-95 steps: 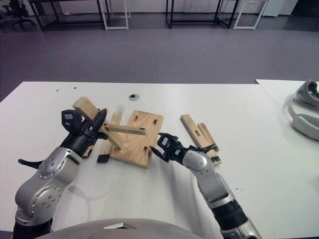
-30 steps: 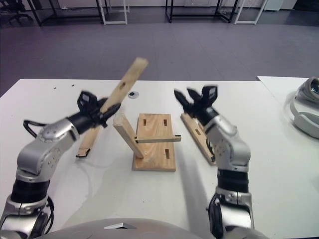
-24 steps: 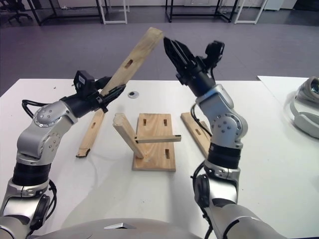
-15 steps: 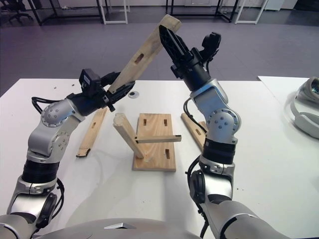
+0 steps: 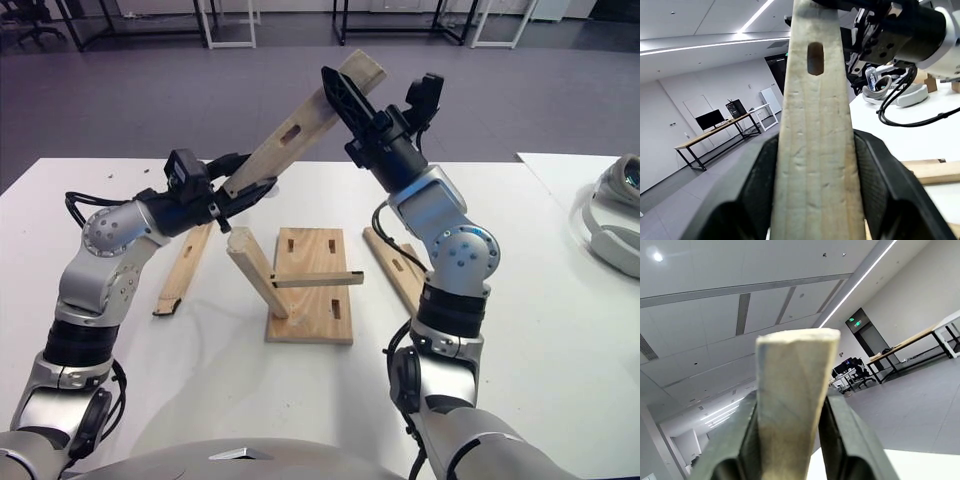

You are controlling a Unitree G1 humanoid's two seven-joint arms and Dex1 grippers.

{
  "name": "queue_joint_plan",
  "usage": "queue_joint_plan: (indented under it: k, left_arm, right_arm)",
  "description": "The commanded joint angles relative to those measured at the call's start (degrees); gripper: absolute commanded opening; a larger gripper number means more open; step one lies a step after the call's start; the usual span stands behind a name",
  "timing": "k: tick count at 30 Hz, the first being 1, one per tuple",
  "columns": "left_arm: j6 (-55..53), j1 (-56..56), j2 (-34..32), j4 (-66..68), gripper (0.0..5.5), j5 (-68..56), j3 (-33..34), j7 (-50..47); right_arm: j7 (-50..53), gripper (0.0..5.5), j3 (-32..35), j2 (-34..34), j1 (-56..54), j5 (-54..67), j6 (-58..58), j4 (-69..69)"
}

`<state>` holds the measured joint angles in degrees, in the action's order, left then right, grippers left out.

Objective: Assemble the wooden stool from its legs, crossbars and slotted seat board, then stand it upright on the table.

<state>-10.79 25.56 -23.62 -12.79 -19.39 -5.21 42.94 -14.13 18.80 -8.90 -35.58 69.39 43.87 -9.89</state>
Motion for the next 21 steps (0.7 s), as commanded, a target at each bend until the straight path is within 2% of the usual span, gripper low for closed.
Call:
queue_joint_plan:
  k: [1,2,6,10,13,16,21]
  left_arm:
    - [1.8,0.4,-1.9,1.3,2.08,2.6,-0.8,1.7]
    - [2.0,0.4,-2.1,1.6,2.44,3.2,-0.8,1.5]
    - [-0.9,-1.0,-1.7,1.7,3.01,3.6,-0.3,-0.8]
    - [-3.5,-4.5,-1.2,-0.3,3.71,3.8,0.4,-4.3]
    - [-6.4,-10.1,0.2,-5.3,4.18,0.7,4.1,-7.8]
    - [-8.6,-15.7,3.1,-11.6,4.67,-3.0,9.7,-13.9]
    - [-12.2,-15.0,5.7,-17.7,4.7,-8.0,13.5,-20.2]
  right_arm:
    - [0.9,1.28,-1.3,-2.1,0.5,0.0,2.1,-0.7]
    - [1.7,1.26,-1.2,-2.3,0.8,-0.2,2.1,-0.5]
    - [4.3,1.01,-0.5,-3.4,4.2,-5.6,-1.1,0.9]
    - [6.9,1.01,2.1,-4.1,18.0,-6.4,-0.4,-6.9]
    - [10.7,1.01,8.2,-5.9,32.7,2.0,2.7,-14.9]
    - [16.2,1.01,13.1,-8.6,40.1,14.3,3.6,-18.6]
    - [21.3,1.01,11.6,-13.4,41.8,17.9,3.5,-17.7]
